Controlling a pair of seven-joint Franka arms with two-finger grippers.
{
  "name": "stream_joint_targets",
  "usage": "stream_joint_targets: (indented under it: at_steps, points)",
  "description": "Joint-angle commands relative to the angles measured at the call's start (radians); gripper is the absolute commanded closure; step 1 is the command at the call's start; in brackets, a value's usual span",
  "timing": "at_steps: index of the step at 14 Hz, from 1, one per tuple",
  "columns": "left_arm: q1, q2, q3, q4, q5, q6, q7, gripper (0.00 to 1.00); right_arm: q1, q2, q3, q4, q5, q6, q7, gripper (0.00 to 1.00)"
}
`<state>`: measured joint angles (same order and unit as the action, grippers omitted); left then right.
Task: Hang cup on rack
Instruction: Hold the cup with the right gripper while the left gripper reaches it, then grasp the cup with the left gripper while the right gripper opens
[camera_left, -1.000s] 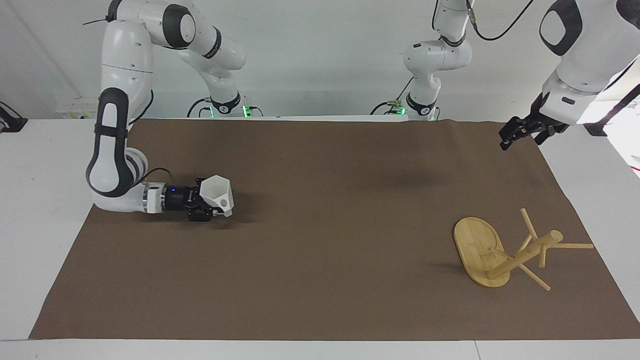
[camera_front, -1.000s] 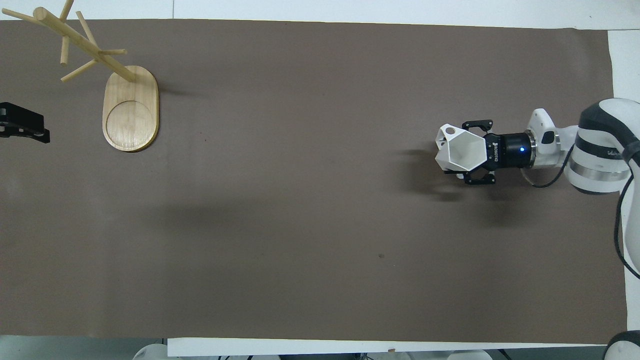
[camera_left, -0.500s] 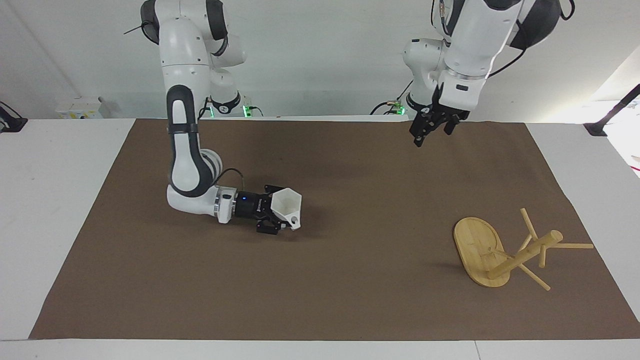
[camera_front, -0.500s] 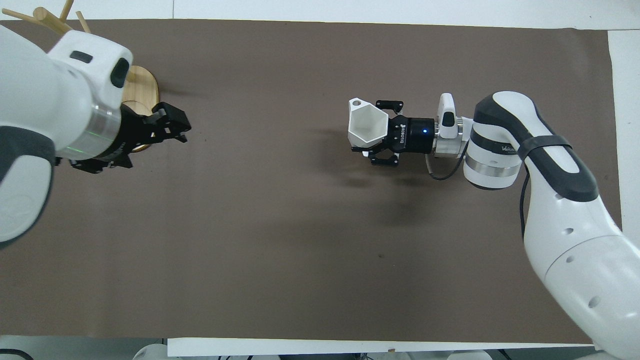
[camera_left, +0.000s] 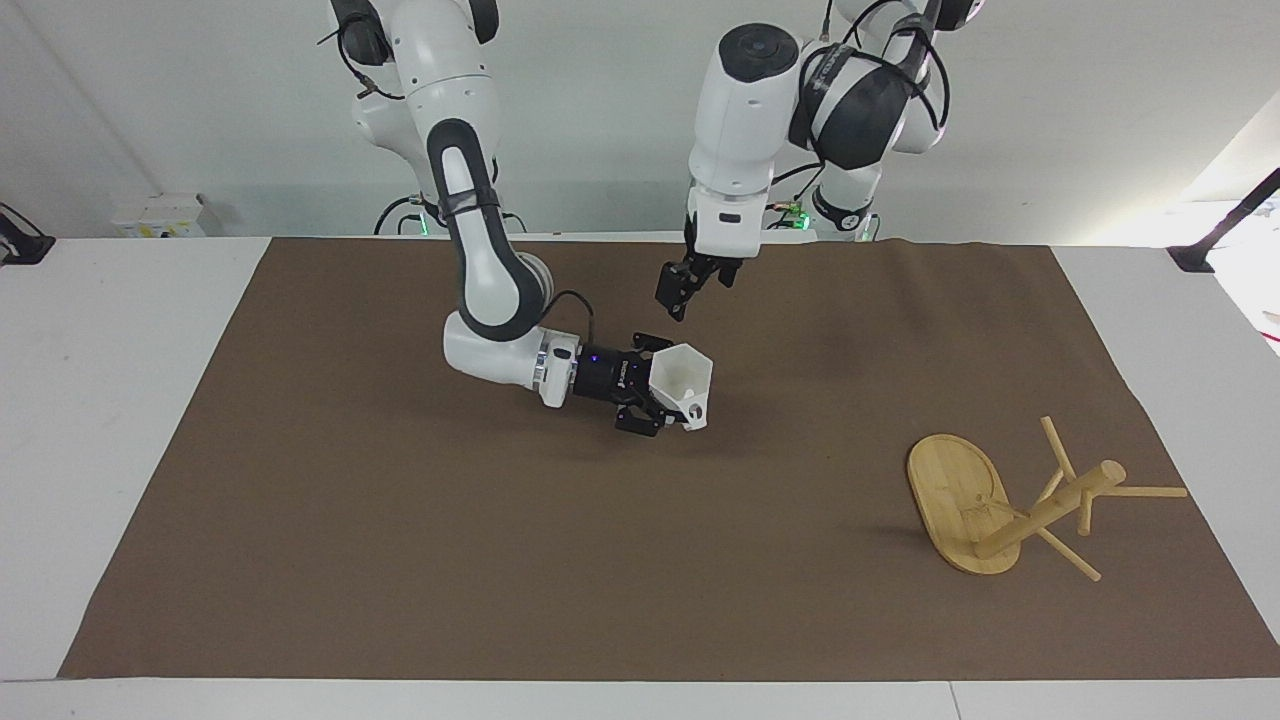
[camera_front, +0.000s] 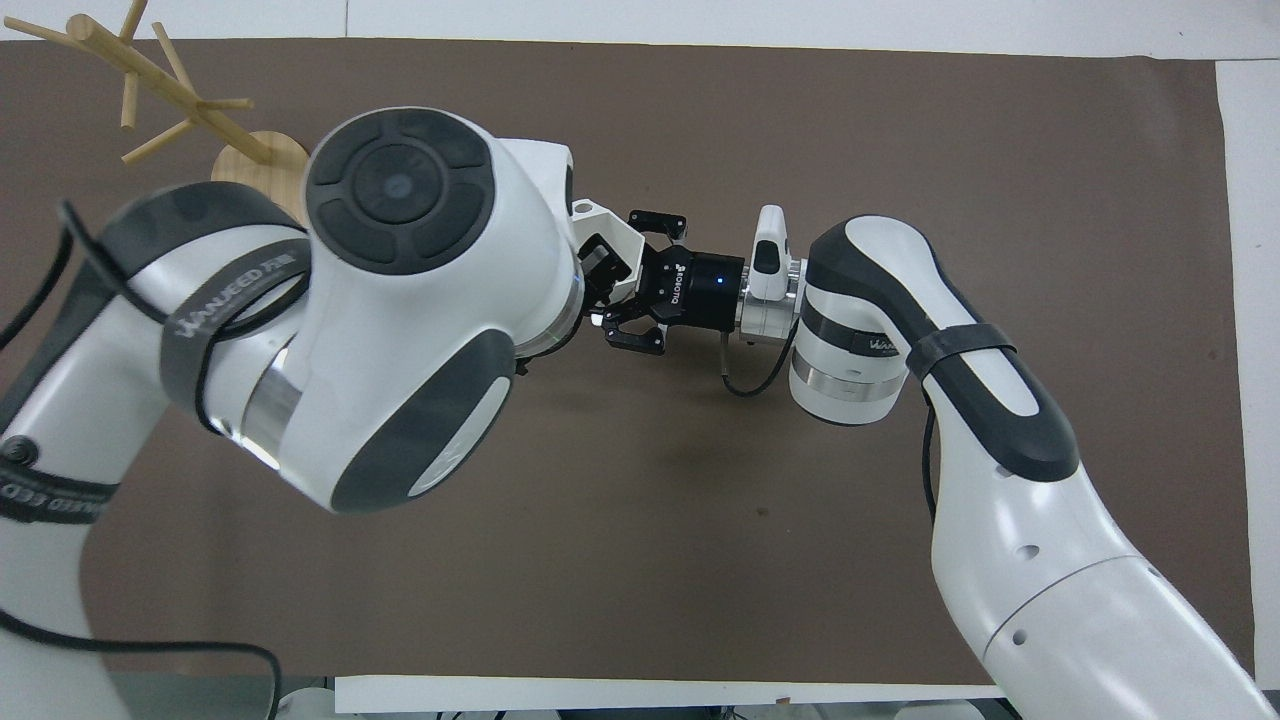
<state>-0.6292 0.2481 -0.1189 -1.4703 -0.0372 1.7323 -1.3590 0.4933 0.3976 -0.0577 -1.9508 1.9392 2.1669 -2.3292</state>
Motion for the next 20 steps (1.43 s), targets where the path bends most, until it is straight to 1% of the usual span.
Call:
stream_joint_targets:
  at_steps: [1, 3, 5, 7, 10, 11, 13, 14, 15, 16, 17, 18, 20]
  points:
    - [-0.004, 0.036, 0.016, 0.054, -0.029, -0.013, -0.015, 0.00, 0.057, -0.074, -0.002, -0.019, 0.030, 0.146, -0.019, 0.75]
    - [0.002, 0.042, 0.018, 0.054, -0.029, -0.010, -0.012, 0.02, 0.064, -0.074, -0.004, -0.019, 0.043, 0.156, -0.019, 0.75]
    - [0.014, 0.048, 0.027, 0.056, -0.029, -0.016, -0.006, 0.06, 0.064, -0.075, -0.004, -0.019, 0.043, 0.157, -0.021, 0.75]
    - [0.031, 0.051, 0.028, 0.064, -0.018, -0.023, 0.000, 0.06, 0.064, -0.075, -0.004, -0.019, 0.043, 0.160, -0.022, 0.75]
    - [0.052, 0.053, 0.031, 0.073, -0.010, -0.019, 0.067, 0.07, 0.065, -0.074, -0.004, -0.019, 0.044, 0.162, -0.024, 0.75]
    - [0.049, 0.053, 0.030, 0.070, -0.012, -0.008, 0.080, 0.12, 0.065, -0.074, -0.004, -0.017, 0.044, 0.163, -0.024, 0.74]
    - [0.043, 0.053, 0.030, 0.050, -0.013, 0.018, 0.118, 0.35, 0.065, -0.074, -0.004, -0.017, 0.044, 0.165, -0.024, 0.74]
    - [0.046, 0.053, 0.030, 0.042, -0.013, 0.026, 0.158, 0.42, 0.065, -0.074, -0.004, -0.017, 0.044, 0.165, -0.025, 0.74]
    - [0.043, 0.069, 0.030, 0.042, -0.013, 0.030, 0.166, 0.49, 0.065, -0.074, -0.004, -0.017, 0.044, 0.168, -0.024, 0.74]
    - [0.040, 0.077, 0.030, 0.044, -0.013, 0.026, 0.167, 0.64, 0.065, -0.074, -0.004, -0.017, 0.044, 0.174, -0.024, 0.74]
    - [0.042, 0.077, 0.030, 0.042, -0.013, 0.026, 0.172, 0.88, 0.065, -0.072, -0.004, -0.013, 0.044, 0.179, -0.021, 0.73]
    - [0.043, 0.077, 0.030, 0.042, -0.015, 0.026, 0.178, 1.00, 0.065, -0.072, -0.004, -0.011, 0.044, 0.180, -0.019, 0.73]
    - [0.046, 0.077, 0.030, 0.042, -0.015, 0.027, 0.179, 1.00, 0.065, -0.072, -0.004, -0.011, 0.044, 0.180, -0.019, 0.73]
